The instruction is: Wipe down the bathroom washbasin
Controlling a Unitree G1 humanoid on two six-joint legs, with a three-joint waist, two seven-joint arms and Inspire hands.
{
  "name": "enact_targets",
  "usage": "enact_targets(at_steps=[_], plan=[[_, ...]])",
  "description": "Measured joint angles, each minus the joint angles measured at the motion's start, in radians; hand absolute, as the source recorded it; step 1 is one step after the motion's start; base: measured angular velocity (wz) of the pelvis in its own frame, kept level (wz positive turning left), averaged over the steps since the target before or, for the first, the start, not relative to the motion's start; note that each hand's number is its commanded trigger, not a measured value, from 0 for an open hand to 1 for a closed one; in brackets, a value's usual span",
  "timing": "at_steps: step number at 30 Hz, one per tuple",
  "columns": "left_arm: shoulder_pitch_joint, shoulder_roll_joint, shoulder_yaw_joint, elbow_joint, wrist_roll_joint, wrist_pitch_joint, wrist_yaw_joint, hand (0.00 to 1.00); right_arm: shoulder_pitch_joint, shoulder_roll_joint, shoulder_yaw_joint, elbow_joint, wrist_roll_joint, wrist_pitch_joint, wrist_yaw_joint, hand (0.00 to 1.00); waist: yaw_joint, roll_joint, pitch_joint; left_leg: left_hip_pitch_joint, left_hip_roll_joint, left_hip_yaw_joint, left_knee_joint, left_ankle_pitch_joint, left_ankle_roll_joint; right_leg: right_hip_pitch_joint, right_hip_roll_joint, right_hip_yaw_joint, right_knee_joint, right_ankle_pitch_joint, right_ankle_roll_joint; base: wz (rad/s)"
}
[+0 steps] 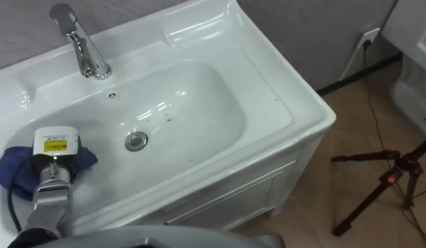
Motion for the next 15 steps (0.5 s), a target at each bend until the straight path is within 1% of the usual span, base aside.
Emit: enact_targets(at_steps=[2, 4, 5, 7, 8, 10, 11, 13, 14, 15], plan=[[-0.001, 0.000, 0.010, 0.000, -0.039, -0.010, 0.024, 1.00, -0.001, 0.000, 0.000, 0.000, 0.011, -0.017, -0.013, 0.00, 0.002, 0.000, 0.0004, -0.002, 0.000, -0.003, 0.000, 0.000, 0.000, -0.001, 0.000, -0.001, -0.002, 0.000, 0.000, 0.03], [-0.009, 0.000, 0.037, -0.004, -0.082, -0.037, 0.045, 1.00, -0.001, 0.000, 0.000, 0.007, 0.039, -0.038, -0.027, 0.00, 0.002, -0.001, 0.0016, -0.012, -0.001, -0.017, 0.005, 0.000, 0.000, -0.003, -0.002, -0.011, -0.004, 0.000, 0.000, 0.13], [-0.013, 0.000, 0.041, -0.003, -0.095, -0.045, 0.050, 1.00, -0.001, 0.000, 0.000, 0.009, 0.043, -0.042, -0.031, 0.00, 0.001, 0.000, 0.0022, -0.014, -0.001, -0.018, 0.005, 0.000, 0.000, -0.004, -0.002, -0.014, -0.004, 0.000, 0.000, 0.17], [-0.021, 0.000, 0.074, -0.021, -0.139, -0.073, 0.056, 1.00, -0.002, 0.000, 0.000, 0.008, 0.053, -0.060, -0.039, 0.00, 0.002, 0.003, 0.0045, -0.033, -0.001, -0.030, 0.006, 0.000, 0.000, -0.017, -0.004, -0.027, -0.003, 0.000, 0.000, 0.14], [-0.022, 0.000, 0.082, -0.027, -0.151, -0.080, 0.057, 1.00, -0.002, 0.000, 0.000, 0.008, 0.057, -0.065, -0.041, 0.00, 0.001, 0.004, 0.0059, -0.038, -0.001, -0.034, 0.007, 0.000, 0.000, -0.020, -0.004, -0.031, -0.003, 0.000, 0.000, 0.17], [-0.023, 0.000, 0.105, -0.050, -0.193, -0.105, 0.059, 1.00, -0.001, 0.000, 0.001, 0.008, 0.062, -0.085, -0.049, 0.00, -0.001, 0.005, 0.0146, -0.049, -0.004, -0.046, 0.007, 0.000, 0.000, -0.023, -0.008, -0.041, -0.003, 0.000, 0.000, 0.16], [-0.023, 0.000, 0.106, -0.056, -0.211, -0.107, 0.059, 1.00, 0.001, 0.000, 0.002, 0.008, 0.065, -0.090, -0.049, 0.00, -0.002, 0.005, 0.0149, -0.051, -0.005, -0.049, 0.007, 0.000, 0.000, -0.023, -0.009, -0.044, -0.003, 0.001, 0.000, 0.15], [-0.025, 0.001, 0.115, -0.093, -0.270, -0.117, 0.052, 1.00, 0.002, 0.003, 0.006, 0.009, 0.082, -0.113, -0.047, 0.00, -0.005, 0.006, 0.0193, -0.061, -0.007, -0.070, 0.008, 0.000, 0.000, -0.023, -0.012, -0.058, -0.004, 0.001, 0.000, 0.18], [-0.025, 0.003, 0.116, -0.109, -0.284, -0.120, 0.052, 1.00, 0.001, 0.004, 0.010, 0.010, 0.082, -0.120, -0.046, 0.00, -0.004, 0.008, 0.0207, -0.064, -0.007, -0.071, 0.009, 0.000, 0.000, -0.024, -0.012, -0.061, -0.005, 0.001, 0.000, 0.17], [-0.025, 0.010, 0.116, -0.139, -0.306, -0.129, 0.051, 1.00, -0.001, 0.005, 0.011, 0.011, 0.082, -0.130, -0.045, 0.00, -0.005, 0.009, 0.0271, -0.073, -0.008, -0.075, 0.014, 0.000, 0.000, -0.028, -0.014, -0.069, -0.005, 0.000, 0.001, 0.20]])
